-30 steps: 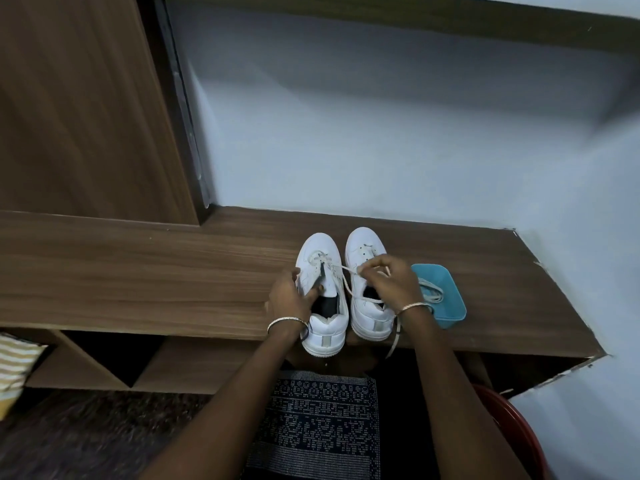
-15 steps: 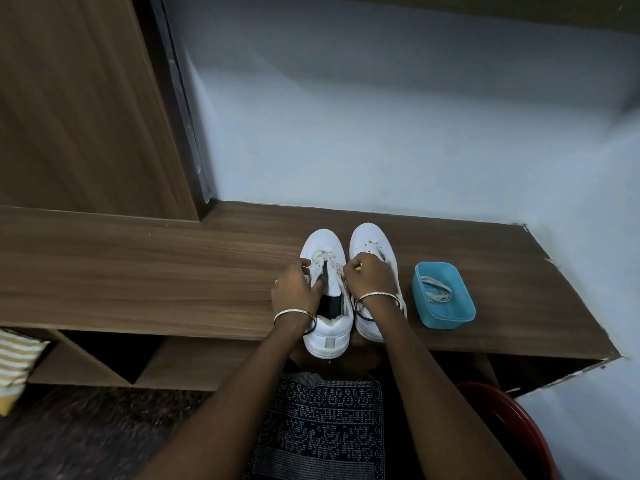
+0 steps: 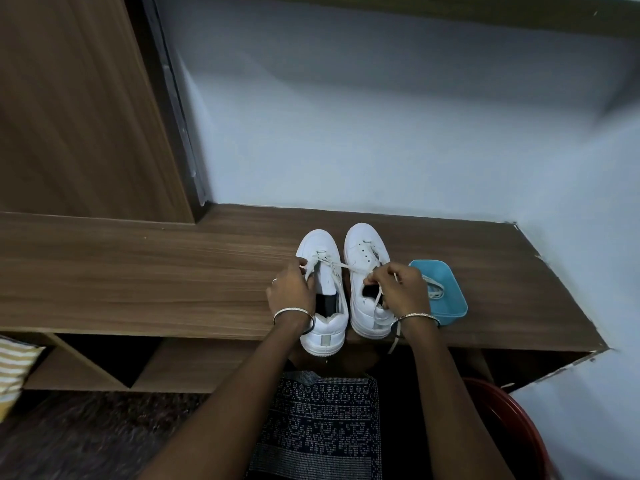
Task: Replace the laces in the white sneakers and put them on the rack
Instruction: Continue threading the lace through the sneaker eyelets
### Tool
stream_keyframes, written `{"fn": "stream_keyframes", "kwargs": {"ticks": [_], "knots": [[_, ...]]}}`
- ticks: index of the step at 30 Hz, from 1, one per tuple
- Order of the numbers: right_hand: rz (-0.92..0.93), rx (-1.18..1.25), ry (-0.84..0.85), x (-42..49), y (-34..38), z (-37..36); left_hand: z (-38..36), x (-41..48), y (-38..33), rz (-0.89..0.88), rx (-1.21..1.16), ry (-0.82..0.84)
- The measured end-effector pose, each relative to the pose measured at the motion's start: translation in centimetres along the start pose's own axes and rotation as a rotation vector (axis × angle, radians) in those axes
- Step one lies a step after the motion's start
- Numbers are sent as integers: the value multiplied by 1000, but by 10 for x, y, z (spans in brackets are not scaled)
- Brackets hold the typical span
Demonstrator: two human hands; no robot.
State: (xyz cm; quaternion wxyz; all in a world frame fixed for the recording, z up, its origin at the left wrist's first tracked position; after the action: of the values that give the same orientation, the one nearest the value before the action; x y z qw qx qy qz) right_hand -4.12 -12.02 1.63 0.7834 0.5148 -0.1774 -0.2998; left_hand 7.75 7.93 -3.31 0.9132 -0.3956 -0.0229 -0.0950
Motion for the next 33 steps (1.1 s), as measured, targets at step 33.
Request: {"fn": "stream_keyframes", "kwargs": {"ticks": [33], "knots": [[187, -724, 79, 18, 23, -74, -2, 0, -10, -187, -92, -53]]}}
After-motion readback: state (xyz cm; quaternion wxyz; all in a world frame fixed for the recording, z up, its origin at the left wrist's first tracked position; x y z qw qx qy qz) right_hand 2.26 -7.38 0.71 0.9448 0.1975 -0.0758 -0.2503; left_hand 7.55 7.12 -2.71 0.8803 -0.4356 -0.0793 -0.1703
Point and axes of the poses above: each hand's wrist, its own x-axis towards the middle knuckle, its own z-axis out of the back of the hand, y = z × x, the point moved 9 cm from there along x, towards the middle knuckle, and after that the axes turned 2 degrees about -z, right-handed, at the moved point
